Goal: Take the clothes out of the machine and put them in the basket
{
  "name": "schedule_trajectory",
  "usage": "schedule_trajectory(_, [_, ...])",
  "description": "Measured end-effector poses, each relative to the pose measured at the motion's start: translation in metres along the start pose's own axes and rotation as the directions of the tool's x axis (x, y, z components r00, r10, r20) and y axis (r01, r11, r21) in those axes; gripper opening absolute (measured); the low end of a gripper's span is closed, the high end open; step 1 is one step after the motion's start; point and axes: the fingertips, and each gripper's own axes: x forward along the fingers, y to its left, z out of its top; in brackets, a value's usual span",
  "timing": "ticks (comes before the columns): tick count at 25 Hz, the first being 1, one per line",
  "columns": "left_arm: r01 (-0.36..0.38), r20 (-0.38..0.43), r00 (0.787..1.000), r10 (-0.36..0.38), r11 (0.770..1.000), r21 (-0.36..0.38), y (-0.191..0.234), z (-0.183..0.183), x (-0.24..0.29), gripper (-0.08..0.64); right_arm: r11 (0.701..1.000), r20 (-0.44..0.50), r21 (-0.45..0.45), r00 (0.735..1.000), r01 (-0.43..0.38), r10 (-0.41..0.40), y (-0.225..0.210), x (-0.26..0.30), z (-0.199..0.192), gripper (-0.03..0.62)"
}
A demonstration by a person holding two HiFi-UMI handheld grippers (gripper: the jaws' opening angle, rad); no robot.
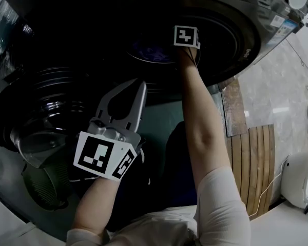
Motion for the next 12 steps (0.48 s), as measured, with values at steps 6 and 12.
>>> schedule_trajectory(6, [-0.001,-0.013,1.000,0.001,1.000,-0.001,0.003,-0.004,-0.002,0.021,1.000,-0.028,-0.021,1.000,0.002,-0.003,0.006,0.016,-0.010,0.256])
schedule_trajectory(12, [0.012,-0.018,1.000,-0.012,1.000,-0.001,0.003,-0.006,-0.004,0.021,0.999,0.003,0.001,0.999,0.033,-0.033,0.001,0.027,-0.008,0.225])
